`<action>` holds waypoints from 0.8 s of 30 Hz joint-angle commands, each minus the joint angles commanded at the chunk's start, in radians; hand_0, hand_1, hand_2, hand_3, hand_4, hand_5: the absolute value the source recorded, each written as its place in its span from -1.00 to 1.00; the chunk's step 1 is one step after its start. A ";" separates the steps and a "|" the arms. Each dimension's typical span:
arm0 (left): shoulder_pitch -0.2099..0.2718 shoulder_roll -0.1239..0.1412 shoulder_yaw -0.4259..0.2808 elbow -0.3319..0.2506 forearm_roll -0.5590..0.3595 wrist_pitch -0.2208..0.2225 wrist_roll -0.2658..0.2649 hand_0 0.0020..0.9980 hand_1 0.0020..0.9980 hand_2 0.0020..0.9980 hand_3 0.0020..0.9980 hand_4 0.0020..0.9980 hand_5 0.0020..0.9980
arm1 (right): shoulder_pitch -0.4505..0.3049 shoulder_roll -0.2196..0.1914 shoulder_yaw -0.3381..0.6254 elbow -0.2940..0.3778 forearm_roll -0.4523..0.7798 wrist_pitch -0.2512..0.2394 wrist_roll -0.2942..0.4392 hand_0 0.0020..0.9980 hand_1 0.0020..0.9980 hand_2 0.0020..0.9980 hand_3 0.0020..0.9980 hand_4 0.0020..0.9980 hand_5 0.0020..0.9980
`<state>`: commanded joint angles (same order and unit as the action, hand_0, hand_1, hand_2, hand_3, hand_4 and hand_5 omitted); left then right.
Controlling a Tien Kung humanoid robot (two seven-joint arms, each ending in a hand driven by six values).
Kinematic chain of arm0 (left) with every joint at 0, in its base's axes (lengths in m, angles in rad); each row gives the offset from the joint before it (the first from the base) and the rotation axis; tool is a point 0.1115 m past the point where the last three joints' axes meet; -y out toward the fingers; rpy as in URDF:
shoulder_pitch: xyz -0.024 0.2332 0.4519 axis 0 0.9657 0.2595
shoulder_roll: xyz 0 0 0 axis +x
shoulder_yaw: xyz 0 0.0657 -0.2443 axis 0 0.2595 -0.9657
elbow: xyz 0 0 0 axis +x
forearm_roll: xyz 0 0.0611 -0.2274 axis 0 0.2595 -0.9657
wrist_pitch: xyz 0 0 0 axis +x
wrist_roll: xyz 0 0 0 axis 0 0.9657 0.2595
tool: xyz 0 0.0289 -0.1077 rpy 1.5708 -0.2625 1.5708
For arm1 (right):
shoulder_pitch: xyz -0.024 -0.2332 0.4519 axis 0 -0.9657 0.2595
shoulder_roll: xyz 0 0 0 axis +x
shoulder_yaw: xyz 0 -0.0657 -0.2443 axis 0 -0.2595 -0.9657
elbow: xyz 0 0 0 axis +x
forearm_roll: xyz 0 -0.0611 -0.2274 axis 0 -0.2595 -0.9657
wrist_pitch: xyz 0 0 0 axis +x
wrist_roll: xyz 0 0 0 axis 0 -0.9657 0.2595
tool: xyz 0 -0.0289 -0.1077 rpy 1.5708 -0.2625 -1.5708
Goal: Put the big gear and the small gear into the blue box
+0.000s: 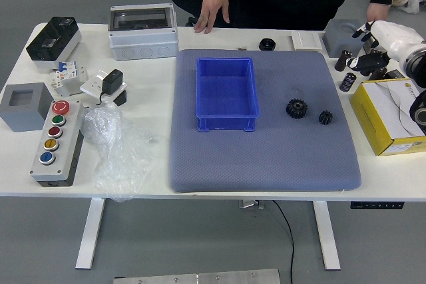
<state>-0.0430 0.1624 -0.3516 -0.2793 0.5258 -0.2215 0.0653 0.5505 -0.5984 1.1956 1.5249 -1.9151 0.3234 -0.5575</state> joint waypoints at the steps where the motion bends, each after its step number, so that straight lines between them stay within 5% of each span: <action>1: 0.000 0.000 -0.001 0.000 0.000 0.000 0.000 0.78 0.75 0.74 0.71 0.34 -0.25 | -0.003 -0.003 0.006 0.008 0.000 -0.004 0.000 0.68 0.66 0.81 0.77 0.34 0.20; 2: 0.000 0.001 -0.001 0.000 0.001 0.000 0.000 0.78 0.75 0.74 0.71 0.34 -0.25 | -0.007 -0.006 0.013 0.016 0.001 -0.009 0.001 0.68 0.66 0.81 0.77 0.34 0.20; 3: 0.000 0.001 -0.002 0.000 0.001 0.000 0.000 0.78 0.75 0.74 0.71 0.34 -0.25 | -0.012 -0.009 0.019 0.023 0.002 -0.014 0.002 0.81 0.75 0.84 0.79 0.29 0.75; 8: 0.002 0.002 -0.003 -0.001 0.001 0.001 0.001 0.78 0.75 0.74 0.71 0.34 -0.25 | -0.039 -0.011 0.044 0.047 0.010 -0.034 0.005 0.81 0.75 0.84 0.79 0.29 0.75; 9: 0.002 0.002 -0.004 -0.001 0.002 0.001 0.001 0.78 0.75 0.74 0.71 0.34 -0.25 | -0.045 -0.010 0.048 0.051 0.012 -0.037 0.006 0.85 0.77 0.84 0.78 0.25 0.99; 24: 0.000 0.000 -0.011 -0.001 0.006 0.002 0.002 0.78 0.75 0.74 0.71 0.34 -0.24 | -0.130 -0.004 0.122 0.138 -0.036 -0.025 -0.002 0.90 0.79 0.83 0.75 0.20 1.00</action>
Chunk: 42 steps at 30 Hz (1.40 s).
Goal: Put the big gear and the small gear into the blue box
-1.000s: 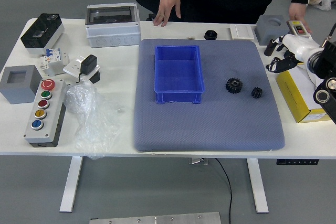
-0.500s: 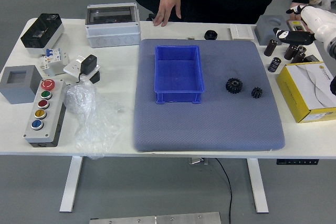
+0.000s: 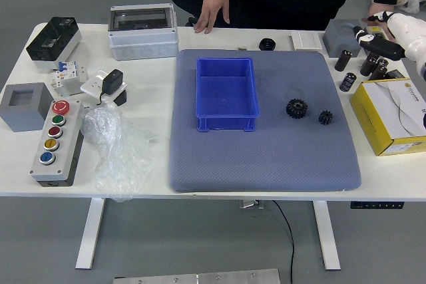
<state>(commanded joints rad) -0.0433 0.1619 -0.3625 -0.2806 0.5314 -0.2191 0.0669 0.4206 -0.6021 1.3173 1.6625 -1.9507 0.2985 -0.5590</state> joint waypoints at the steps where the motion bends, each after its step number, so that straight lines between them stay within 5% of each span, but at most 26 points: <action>1: -0.002 0.000 -0.002 0.000 0.001 0.000 0.000 0.78 0.75 0.74 0.71 0.34 -0.24 | -0.002 0.001 0.005 0.000 -0.003 0.003 0.000 0.90 0.79 0.83 0.75 0.20 1.00; 8: -0.007 0.002 -0.006 -0.001 0.002 0.000 0.001 0.78 0.75 0.74 0.71 0.33 -0.24 | -0.007 0.010 0.038 -0.009 -0.020 0.013 -0.001 0.92 0.80 0.84 0.75 0.19 1.00; 9: -0.007 0.002 -0.007 -0.001 0.003 0.000 0.001 0.78 0.75 0.74 0.71 0.33 -0.24 | -0.008 0.011 0.041 -0.010 -0.022 0.014 -0.001 0.93 0.81 0.83 0.73 0.12 0.76; 42: -0.006 0.010 -0.011 -0.001 0.012 0.005 0.002 0.77 0.74 0.74 0.71 0.32 -0.24 | -0.022 0.013 0.026 -0.030 -0.013 0.008 -0.003 0.96 0.80 0.81 0.70 0.14 0.71</action>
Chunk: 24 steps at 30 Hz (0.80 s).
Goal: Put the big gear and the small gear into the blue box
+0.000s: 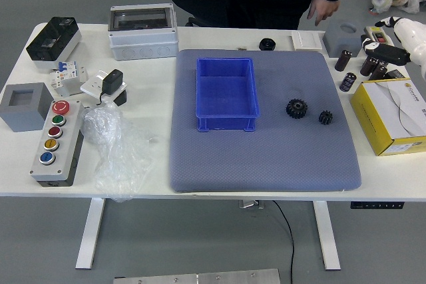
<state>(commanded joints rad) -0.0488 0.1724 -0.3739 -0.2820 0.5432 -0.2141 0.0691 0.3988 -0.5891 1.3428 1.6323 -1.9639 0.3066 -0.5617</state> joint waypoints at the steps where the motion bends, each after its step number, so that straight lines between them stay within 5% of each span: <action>1: 0.000 0.000 -0.001 0.000 0.001 0.000 0.000 0.77 0.74 0.74 0.71 0.32 -0.24 | -0.001 0.000 0.000 0.000 0.000 0.000 0.000 0.96 0.80 0.81 0.70 0.14 0.71; 24: 0.004 0.004 -0.003 0.000 0.002 0.001 0.000 0.77 0.74 0.74 0.71 0.31 -0.24 | -0.011 -0.011 0.007 0.017 -0.004 -0.021 0.011 0.95 0.80 0.80 0.68 0.13 0.70</action>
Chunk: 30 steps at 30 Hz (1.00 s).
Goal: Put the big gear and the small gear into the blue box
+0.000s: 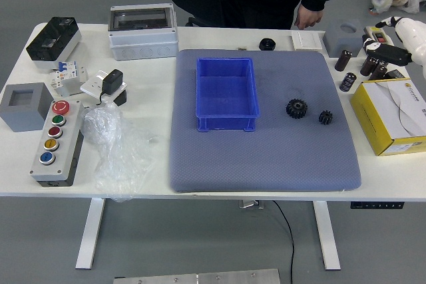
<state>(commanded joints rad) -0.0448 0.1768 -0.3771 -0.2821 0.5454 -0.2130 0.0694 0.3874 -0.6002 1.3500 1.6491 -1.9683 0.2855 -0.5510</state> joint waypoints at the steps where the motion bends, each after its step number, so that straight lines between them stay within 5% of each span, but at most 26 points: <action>1: 0.000 0.000 -0.002 0.000 0.001 0.000 0.000 0.77 0.74 0.74 0.71 0.31 -0.24 | -0.001 -0.001 0.001 0.001 0.000 -0.002 0.001 0.95 0.80 0.80 0.68 0.13 0.70; 30: -0.015 0.000 -0.017 -0.002 0.010 0.007 0.002 0.77 0.74 0.74 0.71 0.30 -0.24 | -0.015 -0.008 0.021 0.000 -0.006 -0.007 -0.001 0.93 0.77 0.77 0.63 0.13 0.71</action>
<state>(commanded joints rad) -0.0602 0.1768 -0.3938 -0.2845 0.5553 -0.2061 0.0709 0.3719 -0.6080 1.3713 1.6494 -1.9747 0.2790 -0.5518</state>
